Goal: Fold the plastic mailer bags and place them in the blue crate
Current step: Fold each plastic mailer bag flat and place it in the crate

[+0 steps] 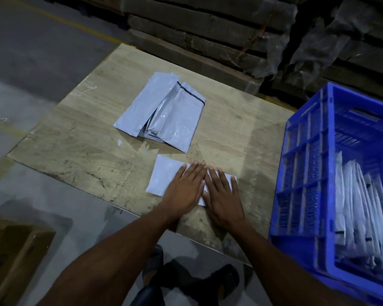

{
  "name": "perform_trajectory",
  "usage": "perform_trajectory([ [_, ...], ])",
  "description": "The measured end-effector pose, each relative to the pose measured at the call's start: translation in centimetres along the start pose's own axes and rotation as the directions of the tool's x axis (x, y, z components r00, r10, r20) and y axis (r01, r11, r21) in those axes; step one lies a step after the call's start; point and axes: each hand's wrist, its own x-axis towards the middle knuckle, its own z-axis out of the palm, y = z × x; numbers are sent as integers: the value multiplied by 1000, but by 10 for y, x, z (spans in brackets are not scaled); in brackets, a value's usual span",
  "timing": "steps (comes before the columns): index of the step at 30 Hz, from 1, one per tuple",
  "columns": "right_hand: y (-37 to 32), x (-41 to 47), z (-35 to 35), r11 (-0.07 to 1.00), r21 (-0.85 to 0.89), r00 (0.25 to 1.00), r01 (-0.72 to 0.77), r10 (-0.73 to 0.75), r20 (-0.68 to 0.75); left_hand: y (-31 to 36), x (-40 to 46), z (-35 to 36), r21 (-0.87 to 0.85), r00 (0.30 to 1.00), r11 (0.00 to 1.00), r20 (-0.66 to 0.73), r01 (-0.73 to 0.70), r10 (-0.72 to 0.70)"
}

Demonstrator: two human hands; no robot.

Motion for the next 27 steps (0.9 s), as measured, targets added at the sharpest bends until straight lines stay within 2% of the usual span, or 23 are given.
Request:
perform_trajectory([
  [6,-4,-4,3,998,36,997,-51,53,-65,-4,-11,1,88,1000,996,21,3,-5],
  [11,-2,-2,5,998,15,997,-61,62,-38,-4,-12,1,118,998,993,55,16,-23],
  [17,-1,-3,3,999,15,999,-49,49,-22,-19,-16,-4,65,995,997,99,-27,20],
  [24,0,-3,1,999,3,999,-37,37,25,-56,-41,-20,90,986,989,109,120,-130],
  [27,-1,-2,0,1000,1,999,-30,30,46,-60,-44,-22,108,983,985,114,134,-147],
])
